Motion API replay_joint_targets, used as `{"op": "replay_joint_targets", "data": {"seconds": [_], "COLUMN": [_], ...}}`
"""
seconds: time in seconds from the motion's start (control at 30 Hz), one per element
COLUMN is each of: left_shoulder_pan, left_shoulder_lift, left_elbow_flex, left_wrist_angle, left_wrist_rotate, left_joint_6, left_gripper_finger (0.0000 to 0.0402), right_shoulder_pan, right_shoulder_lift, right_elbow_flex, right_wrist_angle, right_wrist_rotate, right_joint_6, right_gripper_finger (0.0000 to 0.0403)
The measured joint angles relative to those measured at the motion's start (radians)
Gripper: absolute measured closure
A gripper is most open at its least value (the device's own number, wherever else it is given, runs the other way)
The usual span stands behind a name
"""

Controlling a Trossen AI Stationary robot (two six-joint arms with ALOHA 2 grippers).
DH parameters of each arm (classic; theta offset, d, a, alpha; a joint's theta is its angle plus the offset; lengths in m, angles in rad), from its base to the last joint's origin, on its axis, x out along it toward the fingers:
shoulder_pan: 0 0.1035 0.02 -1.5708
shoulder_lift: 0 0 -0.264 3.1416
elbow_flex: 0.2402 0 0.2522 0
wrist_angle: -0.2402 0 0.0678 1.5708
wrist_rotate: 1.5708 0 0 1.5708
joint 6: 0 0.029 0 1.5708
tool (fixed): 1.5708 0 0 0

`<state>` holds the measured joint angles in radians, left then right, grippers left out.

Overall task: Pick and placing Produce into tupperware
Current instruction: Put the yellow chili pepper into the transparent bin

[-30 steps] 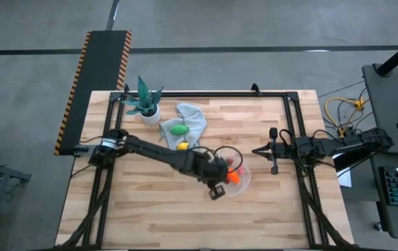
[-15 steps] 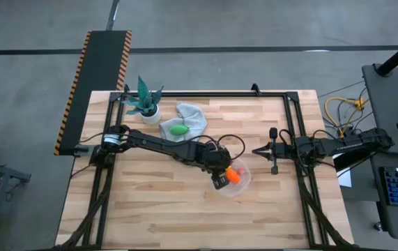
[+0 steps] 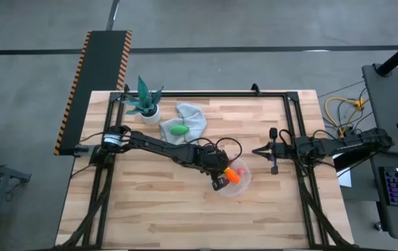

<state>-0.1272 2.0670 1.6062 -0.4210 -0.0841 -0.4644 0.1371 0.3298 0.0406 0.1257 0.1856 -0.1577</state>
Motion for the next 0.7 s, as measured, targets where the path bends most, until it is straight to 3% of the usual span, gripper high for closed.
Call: {"op": "replay_joint_targets", "data": {"seconds": [0.33,0.7], "left_shoulder_pan": [0.001,0.001], "left_shoulder_lift": [0.0,0.0], "left_elbow_flex": [-0.004,-0.005], "left_wrist_angle": [0.04,0.055], "left_wrist_rotate": [0.0,0.0], "left_joint_6": [0.0,0.011], "left_gripper_finger": [0.0398,0.0316], "right_shoulder_pan": [0.0,0.0], "right_shoulder_lift": [0.0,0.0], "right_elbow_flex": [0.0,0.0], "right_wrist_angle": [-0.002,-0.004], "right_wrist_rotate": [0.0,0.0], "right_joint_6": [0.0,0.0], "right_gripper_finger": [0.0394,0.0394]}}
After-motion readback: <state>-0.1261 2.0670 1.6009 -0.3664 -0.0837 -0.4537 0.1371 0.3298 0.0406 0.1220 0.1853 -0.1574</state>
